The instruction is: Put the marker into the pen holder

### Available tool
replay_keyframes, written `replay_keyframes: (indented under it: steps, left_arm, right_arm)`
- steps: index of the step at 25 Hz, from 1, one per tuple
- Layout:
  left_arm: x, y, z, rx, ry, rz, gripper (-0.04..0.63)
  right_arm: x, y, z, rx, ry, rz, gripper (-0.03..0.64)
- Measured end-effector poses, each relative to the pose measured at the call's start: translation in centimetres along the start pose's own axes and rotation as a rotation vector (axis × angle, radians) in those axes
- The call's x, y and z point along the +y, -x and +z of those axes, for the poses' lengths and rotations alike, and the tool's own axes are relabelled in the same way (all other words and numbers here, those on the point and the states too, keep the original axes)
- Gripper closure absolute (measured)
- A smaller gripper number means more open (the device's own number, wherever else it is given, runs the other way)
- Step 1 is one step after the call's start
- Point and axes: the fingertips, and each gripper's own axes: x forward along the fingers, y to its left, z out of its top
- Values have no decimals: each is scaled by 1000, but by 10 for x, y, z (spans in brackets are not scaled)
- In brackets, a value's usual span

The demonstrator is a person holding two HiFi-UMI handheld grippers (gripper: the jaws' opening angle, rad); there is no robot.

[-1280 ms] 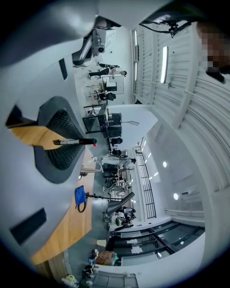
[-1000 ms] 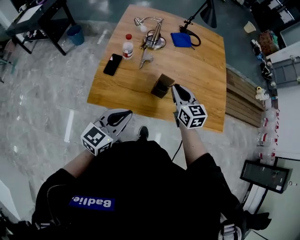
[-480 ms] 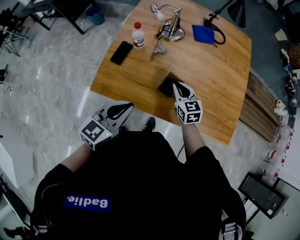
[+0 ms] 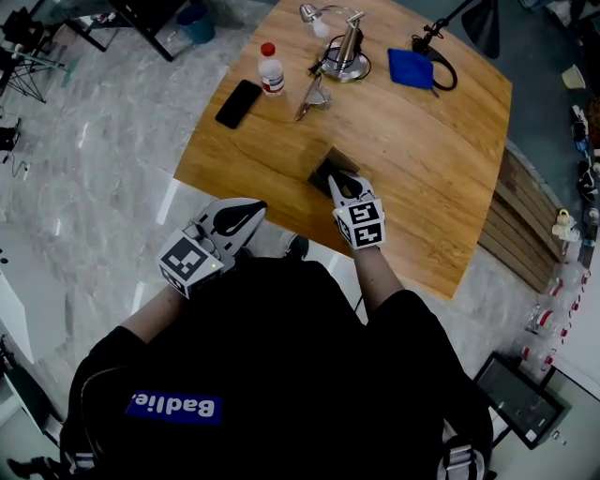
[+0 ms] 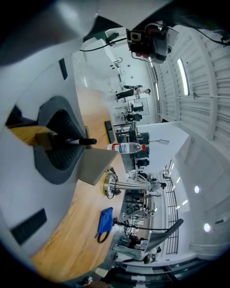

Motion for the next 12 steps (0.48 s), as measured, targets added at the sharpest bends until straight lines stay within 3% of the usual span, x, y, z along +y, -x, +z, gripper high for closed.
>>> replay_keyframes:
  steps: [5, 12]
  left_arm:
    - [-7, -9, 2, -5, -6, -23, 584]
    - [-15, -4, 3, -28, -11, -72, 584]
  right_arm:
    - [5, -1, -5, 31, 2, 30, 574]
    - [13, 27, 16, -22, 24, -1, 552]
